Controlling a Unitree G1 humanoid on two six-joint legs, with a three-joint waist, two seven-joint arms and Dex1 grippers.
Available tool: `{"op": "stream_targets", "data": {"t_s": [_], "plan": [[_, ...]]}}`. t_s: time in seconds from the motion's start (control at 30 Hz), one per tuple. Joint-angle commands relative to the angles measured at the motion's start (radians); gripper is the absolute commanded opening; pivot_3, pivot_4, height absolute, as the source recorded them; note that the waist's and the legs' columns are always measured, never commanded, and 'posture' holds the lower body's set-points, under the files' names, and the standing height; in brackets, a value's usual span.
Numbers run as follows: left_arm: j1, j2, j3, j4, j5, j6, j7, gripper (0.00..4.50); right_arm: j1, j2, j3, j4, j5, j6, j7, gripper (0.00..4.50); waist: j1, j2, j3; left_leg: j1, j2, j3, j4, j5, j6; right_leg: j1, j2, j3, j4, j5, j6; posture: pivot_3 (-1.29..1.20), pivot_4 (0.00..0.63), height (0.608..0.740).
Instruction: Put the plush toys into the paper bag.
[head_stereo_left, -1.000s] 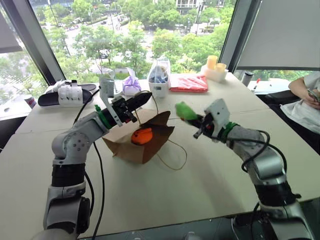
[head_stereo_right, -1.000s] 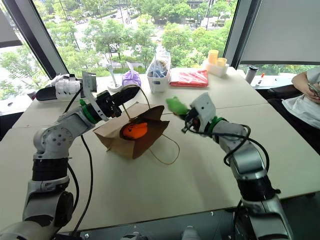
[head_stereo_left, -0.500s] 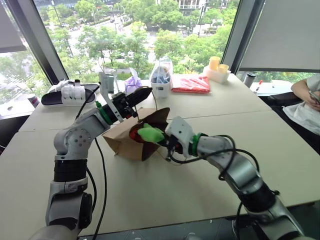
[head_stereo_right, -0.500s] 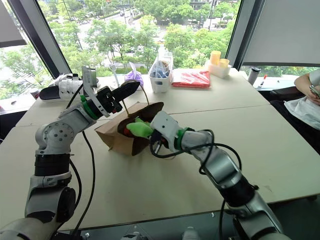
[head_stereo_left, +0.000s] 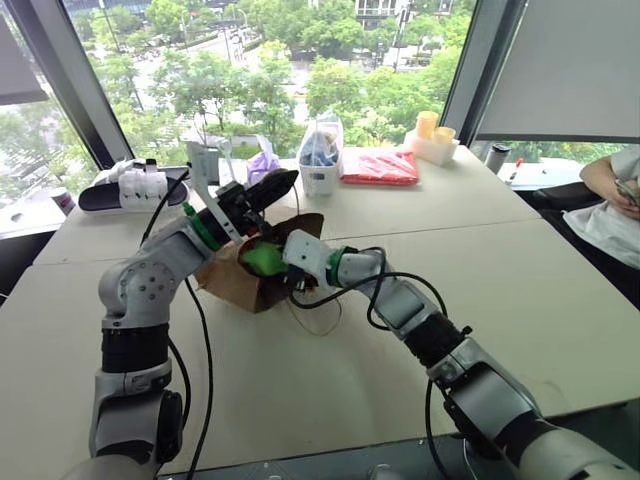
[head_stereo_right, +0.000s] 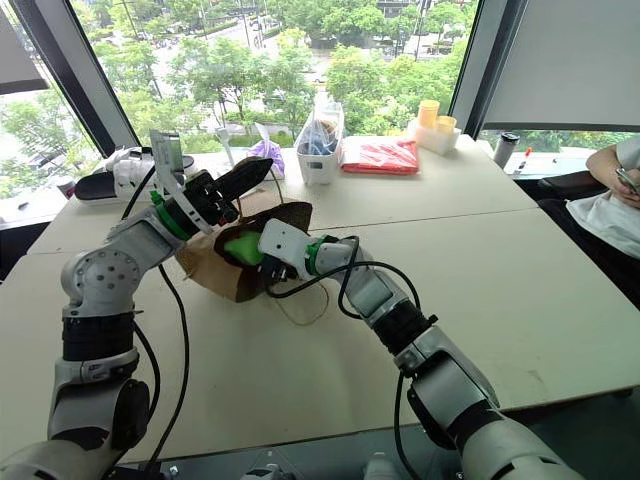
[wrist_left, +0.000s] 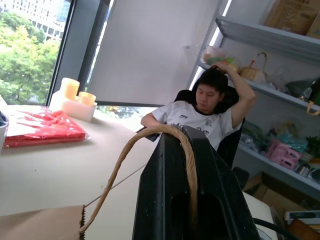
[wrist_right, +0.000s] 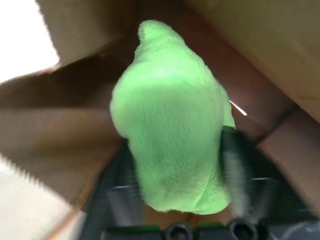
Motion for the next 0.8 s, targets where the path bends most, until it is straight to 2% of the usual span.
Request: {"op": "stream_targets", "data": {"t_s": [0.03, 0.07, 0.23, 0.37, 0.47, 0.63, 0.8], "plan": [[-0.015, 0.004, 0.039, -0.036, -0.036, -0.005, 0.014, 0.00, -0.017, -0.002, -0.045, -0.048, -0.010, -0.010, 0.009, 4.30, -0.001, 0.000, 0.000, 0.000, 0.000, 0.000, 0.000, 0.000, 0.000, 0.000, 0.000, 0.000, 0.000, 0.000, 0.000, 0.00, 0.150, 0.740], [-0.020, 0.002, 0.047, -0.030, -0.046, -0.004, 0.023, 0.00, -0.012, -0.007, -0.051, -0.070, -0.009, 0.001, 0.014, 4.44, -0.001, 0.000, 0.000, 0.000, 0.000, 0.000, 0.000, 0.000, 0.000, 0.000, 0.000, 0.000, 0.000, 0.000, 0.000, 0.00, 0.150, 0.740], [-0.066, 0.000, 0.099, 0.026, -0.086, -0.017, 0.067, 0.00, 0.034, -0.073, -0.135, -0.302, 0.051, 0.152, 0.075, 4.44, 0.002, 0.000, 0.000, 0.000, 0.000, 0.000, 0.000, 0.000, 0.000, -0.001, 0.000, 0.000, 0.000, 0.000, 0.000, 0.00, 0.150, 0.740], [-0.087, 0.019, 0.115, 0.072, -0.070, -0.033, 0.056, 0.00, 0.076, -0.179, -0.284, -0.502, 0.133, 0.340, 0.096, 4.44, 0.008, 0.000, 0.000, -0.001, 0.000, 0.000, 0.000, 0.000, 0.000, 0.000, 0.000, 0.000, 0.000, 0.000, 0.000, 0.00, 0.150, 0.740], [-0.085, 0.028, 0.110, 0.083, -0.064, -0.039, 0.042, 0.00, 0.100, -0.241, -0.383, -0.562, 0.165, 0.463, 0.065, 4.44, 0.013, 0.000, 0.000, -0.001, 0.000, 0.000, 0.000, 0.000, 0.000, 0.000, 0.000, 0.000, 0.000, 0.000, 0.000, 0.00, 0.150, 0.740], [-0.076, 0.033, 0.099, 0.087, -0.053, -0.051, 0.024, 0.00, 0.140, -0.196, -0.558, -0.566, 0.245, 0.785, -0.077, 4.44, 0.020, 0.000, 0.000, 0.000, 0.000, 0.001, 0.000, 0.000, 0.000, 0.000, 0.000, 0.000, 0.000, 0.000, 0.000, 0.00, 0.150, 0.740], [-0.077, 0.036, 0.096, 0.093, -0.041, -0.056, 0.011, 0.00, 0.200, -0.126, -0.619, -0.629, 0.329, 0.921, -0.135, 4.44, 0.025, 0.000, 0.000, 0.000, 0.000, 0.001, 0.000, 0.000, 0.000, 0.000, 0.000, 0.000, 0.000, 0.000, 0.000, 0.00, 0.150, 0.740]]}}
